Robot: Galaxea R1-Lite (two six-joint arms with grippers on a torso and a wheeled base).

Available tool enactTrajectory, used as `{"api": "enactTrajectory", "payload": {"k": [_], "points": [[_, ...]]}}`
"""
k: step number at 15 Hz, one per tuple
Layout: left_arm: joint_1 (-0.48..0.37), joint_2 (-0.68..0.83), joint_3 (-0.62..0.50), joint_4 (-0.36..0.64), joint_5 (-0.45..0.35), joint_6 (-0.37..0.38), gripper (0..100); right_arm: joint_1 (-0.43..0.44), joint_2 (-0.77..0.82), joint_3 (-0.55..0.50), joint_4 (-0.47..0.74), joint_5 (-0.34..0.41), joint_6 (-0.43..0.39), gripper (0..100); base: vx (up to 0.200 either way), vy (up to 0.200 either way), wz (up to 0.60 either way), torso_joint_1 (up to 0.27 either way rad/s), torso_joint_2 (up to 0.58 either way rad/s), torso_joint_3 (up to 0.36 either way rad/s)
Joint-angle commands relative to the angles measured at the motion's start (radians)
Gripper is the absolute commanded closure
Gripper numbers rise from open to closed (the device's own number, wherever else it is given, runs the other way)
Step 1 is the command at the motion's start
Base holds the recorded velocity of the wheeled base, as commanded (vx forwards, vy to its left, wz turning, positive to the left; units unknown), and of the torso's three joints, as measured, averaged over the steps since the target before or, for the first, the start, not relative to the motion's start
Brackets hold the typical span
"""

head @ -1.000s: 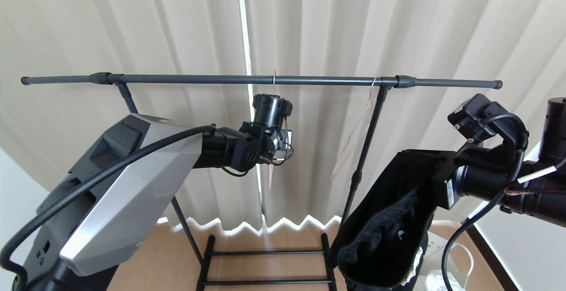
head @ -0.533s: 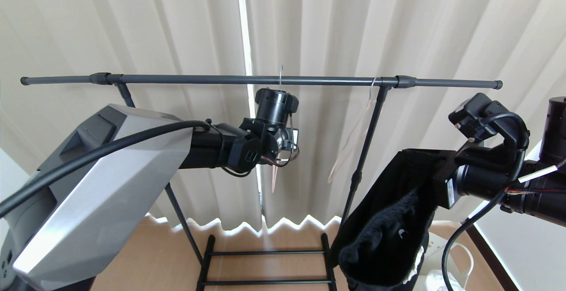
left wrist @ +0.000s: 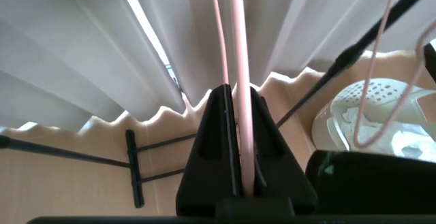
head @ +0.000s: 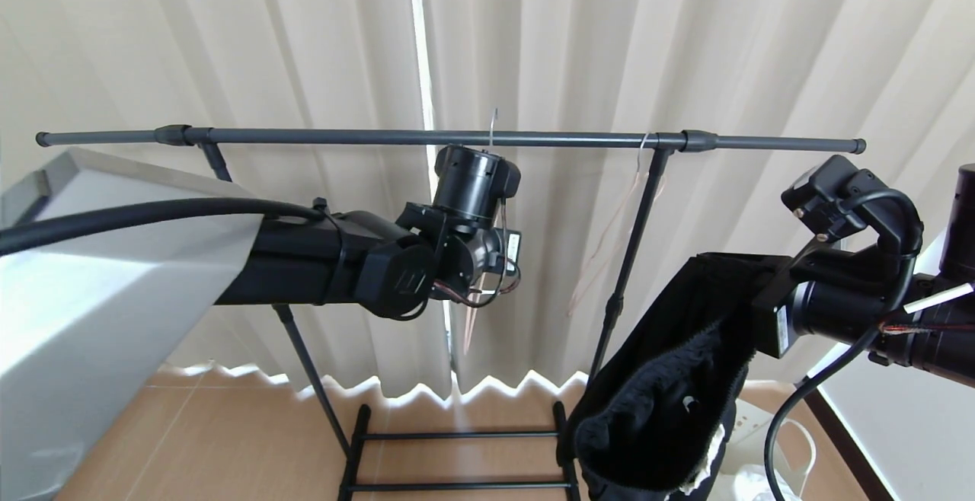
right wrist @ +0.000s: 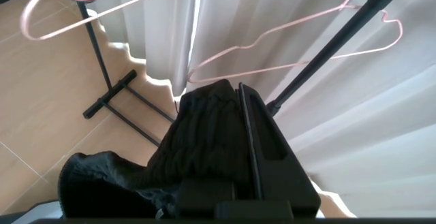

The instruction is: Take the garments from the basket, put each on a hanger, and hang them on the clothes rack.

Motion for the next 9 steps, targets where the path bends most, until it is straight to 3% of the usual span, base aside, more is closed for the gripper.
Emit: {"api": "enactTrajectory", "payload": {"k": [1,4,7,9], "points": [[-0.020,-0.100,0.085,-0.001,0.002,0.000,100,0.001,-0.010,0.000,-0.001,0.000,0.000,100,0.000,0.000,0.00,0.000,0.00,0.000],[-0.041,-0.206,0.229,-0.023,0.002,0.008,100,0.001,-0.027,0.000,0.001,0.000,0.000,100,0.000,0.000,0.00,0.000,0.00,0.000],[-0.046,-0.321,0.464,-0.162,-0.003,0.080,100,0.001,-0.022,-0.004,0.001,-0.003,0.000,100,0.000,0.000,0.00,0.000,0.00,0.000],[-0.046,-0.382,0.641,-0.308,-0.009,0.135,100,0.007,-0.008,-0.012,-0.001,-0.093,0.000,100,0.000,0.000,0.00,0.000,0.00,0.000]]}}
